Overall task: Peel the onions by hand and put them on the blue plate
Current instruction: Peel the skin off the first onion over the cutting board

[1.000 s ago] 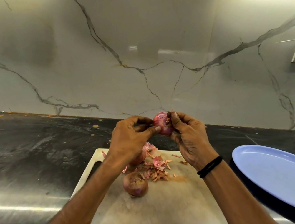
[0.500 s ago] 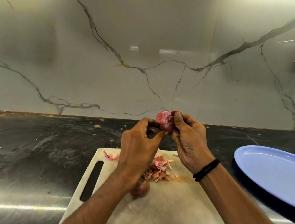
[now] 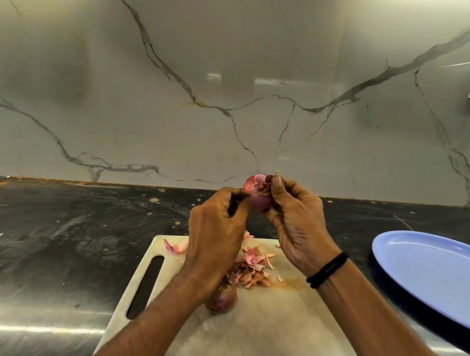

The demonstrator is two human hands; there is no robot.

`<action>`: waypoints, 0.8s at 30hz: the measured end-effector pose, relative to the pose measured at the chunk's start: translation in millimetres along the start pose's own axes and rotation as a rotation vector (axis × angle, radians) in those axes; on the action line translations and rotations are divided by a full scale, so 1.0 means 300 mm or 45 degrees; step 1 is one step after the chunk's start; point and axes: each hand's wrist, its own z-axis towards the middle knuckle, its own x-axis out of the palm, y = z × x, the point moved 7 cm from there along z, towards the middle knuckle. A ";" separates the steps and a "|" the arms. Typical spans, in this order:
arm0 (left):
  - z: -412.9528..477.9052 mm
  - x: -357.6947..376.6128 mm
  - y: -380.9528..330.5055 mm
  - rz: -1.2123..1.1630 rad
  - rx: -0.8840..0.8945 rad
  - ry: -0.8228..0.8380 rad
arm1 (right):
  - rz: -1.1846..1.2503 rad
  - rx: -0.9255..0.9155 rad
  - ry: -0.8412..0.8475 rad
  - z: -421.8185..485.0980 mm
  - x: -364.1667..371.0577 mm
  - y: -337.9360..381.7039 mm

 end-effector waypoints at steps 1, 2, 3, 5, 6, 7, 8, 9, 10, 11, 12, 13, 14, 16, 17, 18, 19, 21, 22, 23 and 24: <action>0.002 -0.002 0.000 -0.008 -0.008 -0.002 | -0.003 -0.001 0.008 0.001 0.001 0.001; 0.004 -0.003 0.000 -0.017 -0.016 -0.003 | -0.008 -0.003 0.013 0.001 0.001 0.002; 0.005 -0.004 0.001 -0.029 -0.026 -0.002 | -0.015 -0.005 0.017 0.001 0.000 0.002; 0.006 -0.004 0.002 -0.052 -0.045 0.009 | -0.031 -0.012 0.025 0.001 0.001 0.002; 0.005 -0.004 0.003 -0.063 -0.052 0.015 | -0.037 -0.016 0.029 0.001 0.002 0.003; 0.005 -0.003 0.005 -0.073 -0.062 0.021 | -0.041 -0.019 0.036 0.000 0.003 0.003; 0.005 -0.003 0.006 -0.083 -0.072 0.025 | -0.044 -0.020 0.042 0.000 0.005 0.003; 0.006 -0.004 0.009 -0.093 -0.083 0.027 | -0.045 -0.018 0.046 0.000 0.005 0.003; 0.008 -0.006 0.012 -0.104 -0.092 0.023 | -0.046 -0.016 0.049 0.000 0.006 0.002; 0.009 -0.009 0.015 -0.114 -0.101 0.016 | -0.047 -0.013 0.052 0.000 0.006 0.001; 0.012 -0.013 0.018 -0.120 -0.110 0.009 | -0.045 -0.011 0.054 0.001 0.006 0.000; 0.014 -0.015 0.022 -0.124 -0.119 0.002 | -0.037 -0.009 0.058 0.002 0.006 -0.001; 0.016 -0.017 0.025 -0.130 -0.128 -0.005 | -0.029 -0.005 0.062 0.002 0.007 -0.002; 0.020 -0.018 0.033 -0.150 -0.159 -0.018 | -0.020 0.003 0.067 0.003 0.009 -0.003; 0.022 -0.018 0.038 -0.157 -0.177 -0.024 | -0.017 0.007 0.068 0.003 0.009 -0.003; 0.024 -0.020 0.043 -0.167 -0.196 -0.032 | -0.015 0.009 0.068 0.003 0.009 -0.002; 0.026 -0.023 0.048 -0.181 -0.217 -0.043 | -0.014 0.010 0.066 0.003 0.008 0.000; 0.030 -0.033 0.060 -0.215 -0.257 -0.070 | -0.014 0.007 0.057 0.003 0.005 0.004; 0.033 -0.039 0.068 -0.222 -0.276 -0.085 | -0.013 0.007 0.052 0.004 0.003 0.006; 0.034 -0.043 0.077 -0.213 -0.294 -0.095 | -0.012 0.008 0.047 0.006 0.000 0.007; 0.035 -0.045 0.083 -0.196 -0.311 -0.095 | -0.014 0.008 0.044 0.007 -0.001 0.009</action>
